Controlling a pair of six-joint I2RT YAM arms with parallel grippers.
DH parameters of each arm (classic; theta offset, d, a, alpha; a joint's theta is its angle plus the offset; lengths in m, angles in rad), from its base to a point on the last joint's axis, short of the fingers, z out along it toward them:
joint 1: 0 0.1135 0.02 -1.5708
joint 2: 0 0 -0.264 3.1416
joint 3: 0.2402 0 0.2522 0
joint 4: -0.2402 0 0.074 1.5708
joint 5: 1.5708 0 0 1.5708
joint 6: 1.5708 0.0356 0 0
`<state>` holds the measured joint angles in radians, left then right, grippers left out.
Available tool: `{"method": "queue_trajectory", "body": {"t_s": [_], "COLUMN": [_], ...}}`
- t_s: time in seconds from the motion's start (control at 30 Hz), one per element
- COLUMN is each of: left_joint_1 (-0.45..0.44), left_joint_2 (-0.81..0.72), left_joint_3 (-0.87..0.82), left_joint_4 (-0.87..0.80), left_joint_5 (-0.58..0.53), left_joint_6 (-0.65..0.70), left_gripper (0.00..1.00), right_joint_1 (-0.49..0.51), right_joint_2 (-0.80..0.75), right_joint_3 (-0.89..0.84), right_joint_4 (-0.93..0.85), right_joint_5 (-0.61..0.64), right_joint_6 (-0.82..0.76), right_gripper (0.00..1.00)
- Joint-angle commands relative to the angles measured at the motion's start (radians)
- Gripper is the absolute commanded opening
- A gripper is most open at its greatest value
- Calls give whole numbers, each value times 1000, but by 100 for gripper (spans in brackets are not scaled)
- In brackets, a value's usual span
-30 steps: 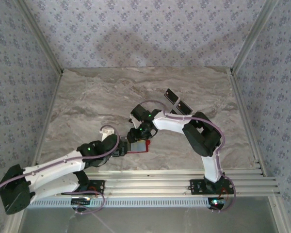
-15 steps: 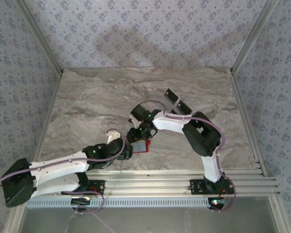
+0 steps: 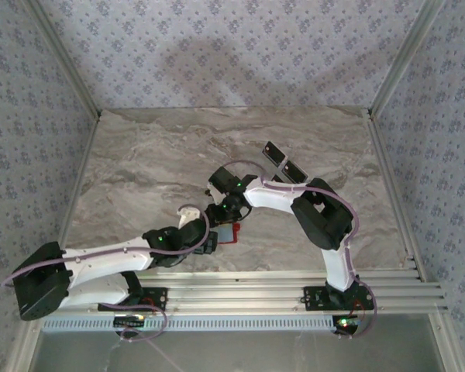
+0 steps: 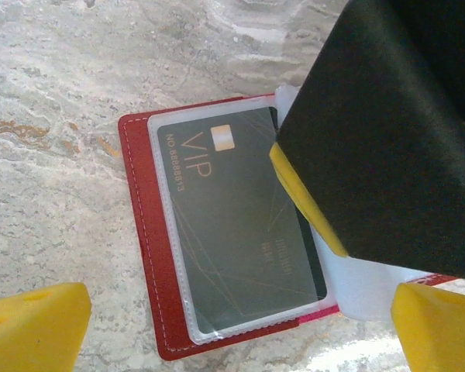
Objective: Put the credit cards into the card holder
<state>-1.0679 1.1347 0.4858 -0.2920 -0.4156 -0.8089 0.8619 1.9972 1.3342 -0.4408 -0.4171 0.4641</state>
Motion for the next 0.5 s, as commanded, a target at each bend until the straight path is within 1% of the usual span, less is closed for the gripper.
{"method": "queue_trajectory", "body": {"t_s": [0.0,0.2,0.33,0.47], "left_joint_1": [-6,-6,-6,-5], "left_joint_2": [26,59,72,74], "left_joint_3": [30,19,10,3], "left_joint_4": [-1,-19,-22,-22], "left_joint_5": [-31,-63,-69,-71], "left_joint_6": [8,-17,-31,-42], "left_gripper": [100,100,100,100], "right_joint_1": [8,6,-7,-27], "right_joint_2": [18,4,-66,-143], "right_joint_3": [11,22,2,-57], "right_joint_4": [-10,-21,-18,11], "right_joint_5": [-9,-12,8,35], "right_joint_6": [14,13,29,63], "right_gripper": [51,51,52,60]}}
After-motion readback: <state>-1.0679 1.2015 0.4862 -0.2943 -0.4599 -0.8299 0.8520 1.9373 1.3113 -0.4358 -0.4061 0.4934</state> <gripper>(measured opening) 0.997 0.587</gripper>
